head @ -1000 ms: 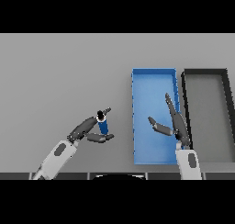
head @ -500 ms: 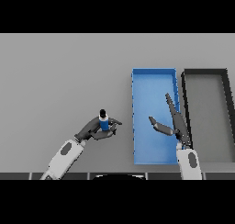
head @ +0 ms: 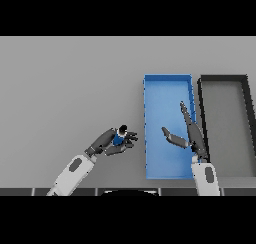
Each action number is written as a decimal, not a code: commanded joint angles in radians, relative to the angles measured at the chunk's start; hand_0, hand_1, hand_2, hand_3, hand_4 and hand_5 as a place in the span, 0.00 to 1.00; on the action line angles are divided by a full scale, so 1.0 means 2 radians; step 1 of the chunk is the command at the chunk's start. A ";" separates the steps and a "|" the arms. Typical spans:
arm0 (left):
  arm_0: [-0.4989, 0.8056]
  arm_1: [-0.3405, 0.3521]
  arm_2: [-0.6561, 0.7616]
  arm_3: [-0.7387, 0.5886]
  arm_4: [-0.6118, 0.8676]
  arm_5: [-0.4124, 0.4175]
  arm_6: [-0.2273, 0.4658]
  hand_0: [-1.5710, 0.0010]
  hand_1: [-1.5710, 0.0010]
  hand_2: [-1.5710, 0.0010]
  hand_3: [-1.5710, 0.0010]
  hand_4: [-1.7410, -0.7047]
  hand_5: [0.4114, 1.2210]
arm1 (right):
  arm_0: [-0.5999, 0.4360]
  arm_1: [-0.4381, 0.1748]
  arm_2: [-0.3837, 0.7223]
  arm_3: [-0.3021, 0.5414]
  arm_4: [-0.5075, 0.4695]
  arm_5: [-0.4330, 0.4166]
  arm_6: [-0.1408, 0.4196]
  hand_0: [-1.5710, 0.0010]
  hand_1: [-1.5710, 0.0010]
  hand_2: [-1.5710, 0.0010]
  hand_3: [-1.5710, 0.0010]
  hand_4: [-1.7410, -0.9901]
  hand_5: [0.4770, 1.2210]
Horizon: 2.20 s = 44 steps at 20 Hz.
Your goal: Pick up the blue pipe and place it into the blue bin.
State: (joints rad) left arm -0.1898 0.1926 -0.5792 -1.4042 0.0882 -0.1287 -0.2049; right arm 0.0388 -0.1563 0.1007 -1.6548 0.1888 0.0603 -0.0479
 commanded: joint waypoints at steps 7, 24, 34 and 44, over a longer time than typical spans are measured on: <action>-0.031 -0.026 0.011 -0.050 0.006 0.000 0.016 0.01 0.01 0.01 0.01 0.26 0.99 | -0.009 -0.004 -0.004 0.007 0.005 -0.004 0.004 1.00 1.00 1.00 1.00 0.81 0.11; -0.033 -0.045 0.024 -0.075 -0.017 -0.039 0.061 0.00 0.00 0.00 0.00 0.26 1.00 | 0.170 0.095 0.036 -0.106 0.065 -0.115 -0.042 1.00 0.99 0.99 1.00 0.75 0.12; -0.023 -0.053 0.034 -0.083 -0.044 -0.056 0.062 0.00 0.00 0.00 0.00 0.26 1.00 | 0.115 -0.002 0.070 -0.241 -0.011 0.028 0.082 1.00 1.00 1.00 1.00 0.73 0.09; -0.030 -0.075 0.045 -0.081 -0.058 -0.073 0.081 0.00 0.00 0.00 0.00 0.26 1.00 | -0.027 0.007 0.133 -0.234 -0.037 0.104 0.199 1.00 1.00 1.00 1.00 0.68 0.07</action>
State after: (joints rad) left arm -0.2504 0.0418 -0.4904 -1.5669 -0.0288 -0.2756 -0.0445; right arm -0.0151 -0.1408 0.3665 -2.1146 0.1172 0.2673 0.3518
